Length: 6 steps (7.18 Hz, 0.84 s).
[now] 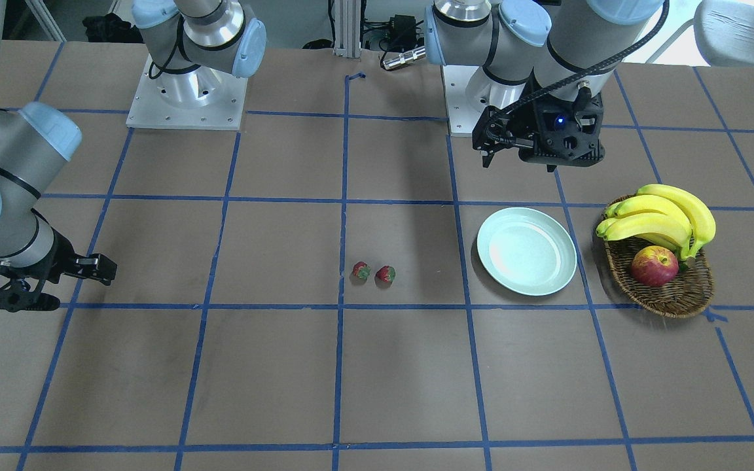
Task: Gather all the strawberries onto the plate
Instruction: 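Reach the right gripper to the last strawberry and grasp it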
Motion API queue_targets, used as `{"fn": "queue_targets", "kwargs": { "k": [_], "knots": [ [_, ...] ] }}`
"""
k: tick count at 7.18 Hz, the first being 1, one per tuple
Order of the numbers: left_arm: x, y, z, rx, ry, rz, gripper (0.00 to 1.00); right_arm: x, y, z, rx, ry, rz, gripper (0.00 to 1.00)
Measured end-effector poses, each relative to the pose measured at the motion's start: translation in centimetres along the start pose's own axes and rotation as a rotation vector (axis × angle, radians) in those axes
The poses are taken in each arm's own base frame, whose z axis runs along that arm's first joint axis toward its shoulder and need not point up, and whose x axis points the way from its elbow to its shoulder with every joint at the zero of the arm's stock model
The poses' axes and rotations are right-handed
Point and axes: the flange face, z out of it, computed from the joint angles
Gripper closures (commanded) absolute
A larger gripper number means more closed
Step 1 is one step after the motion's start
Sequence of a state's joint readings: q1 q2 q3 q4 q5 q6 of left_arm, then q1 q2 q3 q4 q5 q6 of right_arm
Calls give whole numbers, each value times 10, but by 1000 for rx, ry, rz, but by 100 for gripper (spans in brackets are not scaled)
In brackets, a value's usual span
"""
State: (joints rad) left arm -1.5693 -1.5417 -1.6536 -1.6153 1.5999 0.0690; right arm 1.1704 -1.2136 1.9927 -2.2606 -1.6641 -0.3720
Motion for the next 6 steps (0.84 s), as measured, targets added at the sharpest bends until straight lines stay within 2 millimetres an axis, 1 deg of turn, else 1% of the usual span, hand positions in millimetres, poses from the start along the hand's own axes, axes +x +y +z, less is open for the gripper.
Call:
{"fn": "queue_targets", "kwargs": {
  "k": [1,2,3,4,6],
  "knots": [
    [0,0,0,0,0,0,0,-2,14,10,-3,-3,-2,36],
    [0,0,0,0,0,0,0,-5,23,12,-3,-4,-5,64],
    [0,0,0,-1,0,0,0,-6,27,10,-2,-4,-6,76],
    [0,0,1,-1,1,0,0,-6,28,9,0,-4,-3,79],
    [0,0,1,-1,1,0,0,-8,28,5,9,-1,9,79]
  ]
}}
